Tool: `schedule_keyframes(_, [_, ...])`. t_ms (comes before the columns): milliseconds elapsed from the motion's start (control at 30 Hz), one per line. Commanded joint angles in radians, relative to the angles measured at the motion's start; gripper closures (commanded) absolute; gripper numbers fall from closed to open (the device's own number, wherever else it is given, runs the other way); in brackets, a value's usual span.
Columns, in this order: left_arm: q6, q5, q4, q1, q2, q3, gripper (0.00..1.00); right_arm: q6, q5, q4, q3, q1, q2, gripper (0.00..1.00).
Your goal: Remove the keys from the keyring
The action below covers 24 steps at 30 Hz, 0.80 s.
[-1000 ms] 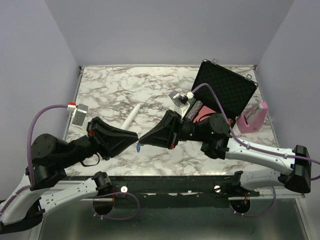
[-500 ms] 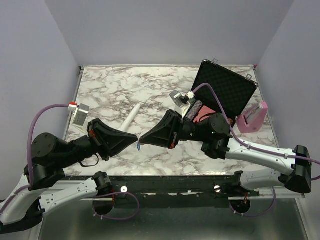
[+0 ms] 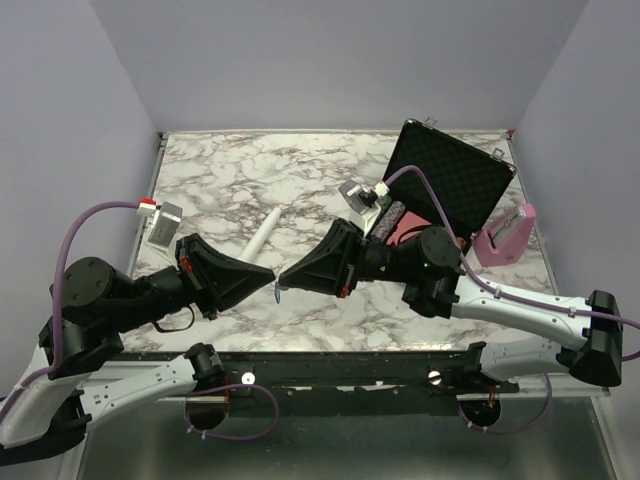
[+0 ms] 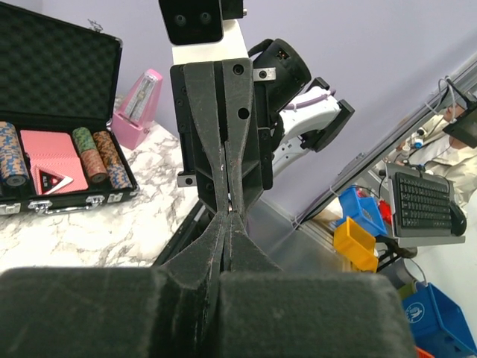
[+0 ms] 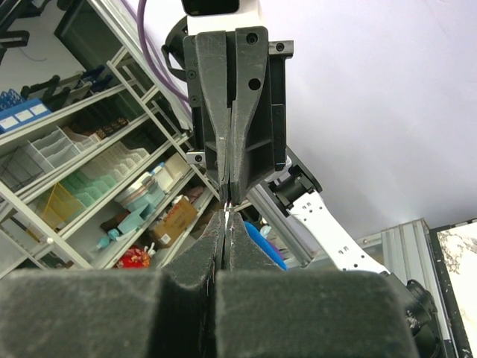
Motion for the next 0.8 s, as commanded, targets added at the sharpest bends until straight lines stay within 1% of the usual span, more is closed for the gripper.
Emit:
schedule_keyframes(0, [0.043, 0.031, -0.074, 0.002, 0.027, 0.052, 0.98, -0.008, -0.037, -0.004, 0.027, 0.014, 0.012, 0.99])
schedule_keyframes(200, [0.101, 0.082, -0.189, 0.002, 0.099, 0.156, 0.99, -0.01, -0.057, -0.023, 0.045, 0.017, 0.024, 0.99])
schedule_keyframes(500, [0.147, 0.099, -0.272, 0.002, 0.151, 0.233, 0.99, -0.021, -0.074, -0.063, 0.078, 0.03, 0.049, 0.99])
schedule_keyframes(767, [0.162, 0.111, -0.295, 0.004, 0.188, 0.256, 0.99, -0.024, -0.089, -0.08, 0.099, 0.043, 0.076, 0.99])
